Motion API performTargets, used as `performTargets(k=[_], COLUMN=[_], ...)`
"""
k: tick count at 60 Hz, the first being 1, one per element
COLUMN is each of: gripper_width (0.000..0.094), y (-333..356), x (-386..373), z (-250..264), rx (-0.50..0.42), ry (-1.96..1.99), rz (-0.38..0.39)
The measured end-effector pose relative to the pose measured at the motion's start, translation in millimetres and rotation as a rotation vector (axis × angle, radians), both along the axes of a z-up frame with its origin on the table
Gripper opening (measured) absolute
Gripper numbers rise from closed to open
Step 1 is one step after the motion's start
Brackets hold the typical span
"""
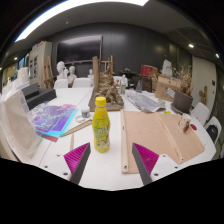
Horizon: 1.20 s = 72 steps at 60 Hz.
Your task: Pour water
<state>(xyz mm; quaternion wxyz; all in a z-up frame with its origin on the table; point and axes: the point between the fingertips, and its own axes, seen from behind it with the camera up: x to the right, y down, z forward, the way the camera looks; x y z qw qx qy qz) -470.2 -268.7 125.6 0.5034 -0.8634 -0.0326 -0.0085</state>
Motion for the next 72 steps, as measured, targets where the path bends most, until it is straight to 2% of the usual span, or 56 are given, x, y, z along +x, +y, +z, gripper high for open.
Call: performTargets(k=[11, 17, 30, 41, 45, 55, 67, 72], gripper_width=[0.0857, 0.0826, 0.0479, 0.0362, 0.0279, 0.0278, 0.0276, 0.0275], y=[79, 108, 137, 136, 134, 135, 158, 173], x=[-33, -43, -44, -48, -47, -33, 20, 64], z=[-38, -59, -66, -67, -64, -28, 76, 115], rx=[0.077, 0.098, 0.145, 0.140, 0.133, 0.153, 0.237, 0.268], ry=[0.040, 0.041, 0.052, 0.069, 0.076, 0.111, 0.334, 0.474], rz=[0.010, 0.018, -0.001, 0.032, 0.046, 0.048, 0.025, 0.021])
